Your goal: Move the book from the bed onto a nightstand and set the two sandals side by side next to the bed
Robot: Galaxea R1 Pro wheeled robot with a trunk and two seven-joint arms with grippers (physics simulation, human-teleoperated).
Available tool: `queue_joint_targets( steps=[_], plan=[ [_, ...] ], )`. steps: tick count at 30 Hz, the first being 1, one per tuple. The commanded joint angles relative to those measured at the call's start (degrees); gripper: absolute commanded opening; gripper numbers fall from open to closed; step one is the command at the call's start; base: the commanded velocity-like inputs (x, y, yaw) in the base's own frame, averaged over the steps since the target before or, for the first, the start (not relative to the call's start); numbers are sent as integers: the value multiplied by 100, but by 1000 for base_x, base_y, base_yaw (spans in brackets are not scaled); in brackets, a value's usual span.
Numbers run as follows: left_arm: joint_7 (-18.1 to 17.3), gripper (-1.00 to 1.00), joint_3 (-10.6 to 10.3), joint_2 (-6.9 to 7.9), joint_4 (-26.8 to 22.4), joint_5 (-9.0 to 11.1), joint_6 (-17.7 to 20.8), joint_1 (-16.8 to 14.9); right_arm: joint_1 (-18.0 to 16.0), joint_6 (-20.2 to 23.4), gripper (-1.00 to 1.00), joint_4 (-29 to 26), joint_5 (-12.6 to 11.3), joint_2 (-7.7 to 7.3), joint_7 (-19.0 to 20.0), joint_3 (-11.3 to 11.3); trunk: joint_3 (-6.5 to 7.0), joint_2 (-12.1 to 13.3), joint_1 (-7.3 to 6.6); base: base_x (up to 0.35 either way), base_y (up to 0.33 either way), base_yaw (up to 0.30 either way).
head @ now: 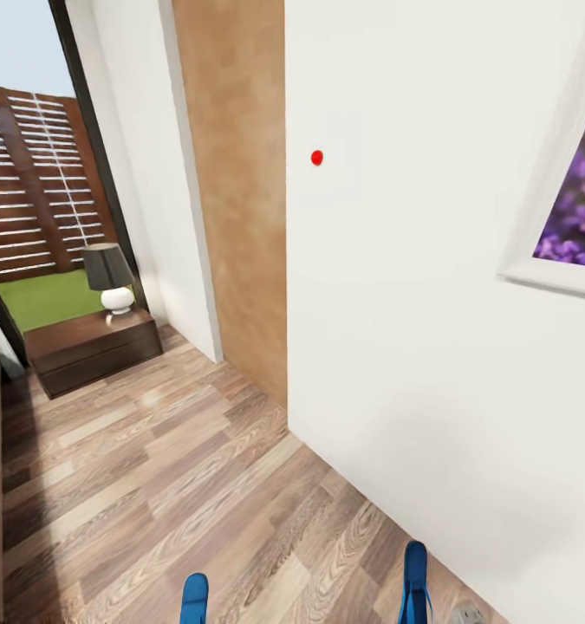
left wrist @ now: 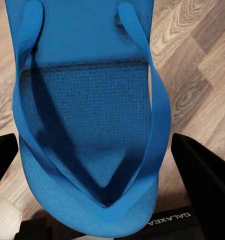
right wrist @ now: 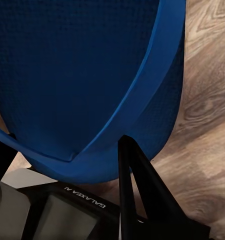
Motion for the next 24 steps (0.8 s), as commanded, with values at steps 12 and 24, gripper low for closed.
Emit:
queue_joint_targets(
  steps=[12,24],
  plan=[
    [-23,-100,-35,1,9,55,-17,-6,-6,-41,-100,18,-36,0,25,48,-6,-3,0,10,-9,255],
    [-19,-100,-35,1,9,57,-17,-6,-6,-38,-100,18,-36,0,27,48,-6,-3,0,90,-22,257]
  ],
)
